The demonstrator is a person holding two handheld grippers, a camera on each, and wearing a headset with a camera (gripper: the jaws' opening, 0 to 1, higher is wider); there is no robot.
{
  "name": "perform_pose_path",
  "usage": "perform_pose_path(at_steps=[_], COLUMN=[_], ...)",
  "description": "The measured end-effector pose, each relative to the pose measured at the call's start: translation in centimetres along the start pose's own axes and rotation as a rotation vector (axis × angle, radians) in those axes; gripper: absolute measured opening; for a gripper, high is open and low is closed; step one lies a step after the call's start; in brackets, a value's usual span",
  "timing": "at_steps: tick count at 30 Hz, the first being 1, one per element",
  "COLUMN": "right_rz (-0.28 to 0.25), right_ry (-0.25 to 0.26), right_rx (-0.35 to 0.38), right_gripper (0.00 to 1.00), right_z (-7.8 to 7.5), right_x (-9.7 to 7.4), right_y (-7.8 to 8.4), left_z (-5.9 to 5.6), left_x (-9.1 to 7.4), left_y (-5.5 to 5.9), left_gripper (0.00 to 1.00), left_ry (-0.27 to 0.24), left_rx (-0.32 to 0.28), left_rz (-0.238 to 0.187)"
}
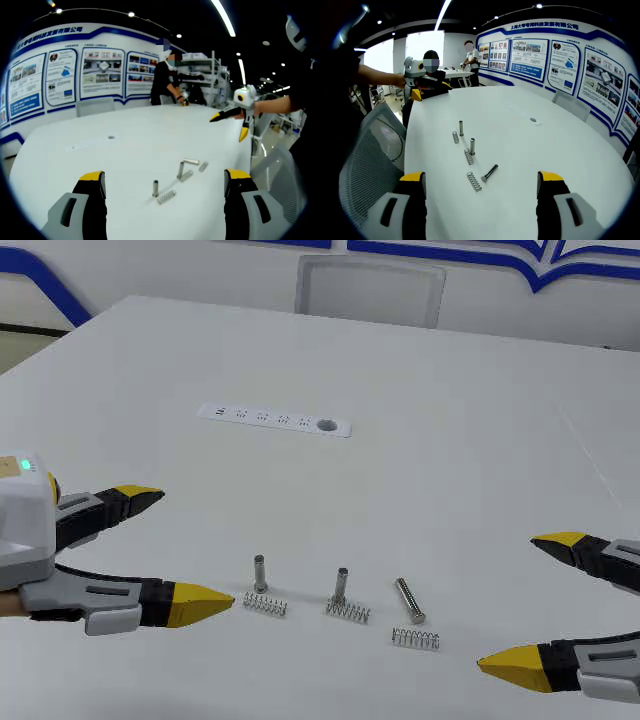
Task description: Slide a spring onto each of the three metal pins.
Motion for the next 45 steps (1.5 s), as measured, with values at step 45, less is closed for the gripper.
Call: perform_pose_path(at_steps=[45], right_rz=[0.014], right_ry=[0.02], right_rx=[0.023], right_gripper=[0.91], right_z=[0.4], right_x=[0.8], right_y=[-0.1], left_z=[-1.1], left_x=[0.2], left_y=[-2.0], left_gripper=[1.0], left_ry=[0.043], left_rx=[0.102], left_rz=[-0.007])
Point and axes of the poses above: the centre of the closed fingertips' face, and the gripper's own axes: x roughly forward along the fingers, z roughly to its left, y roughly out of its underside, the point moved 6 cm from there along -x, roughly backward along the fingers, and after that the axes turned 12 degrees about -y, right-handed, at the moved point
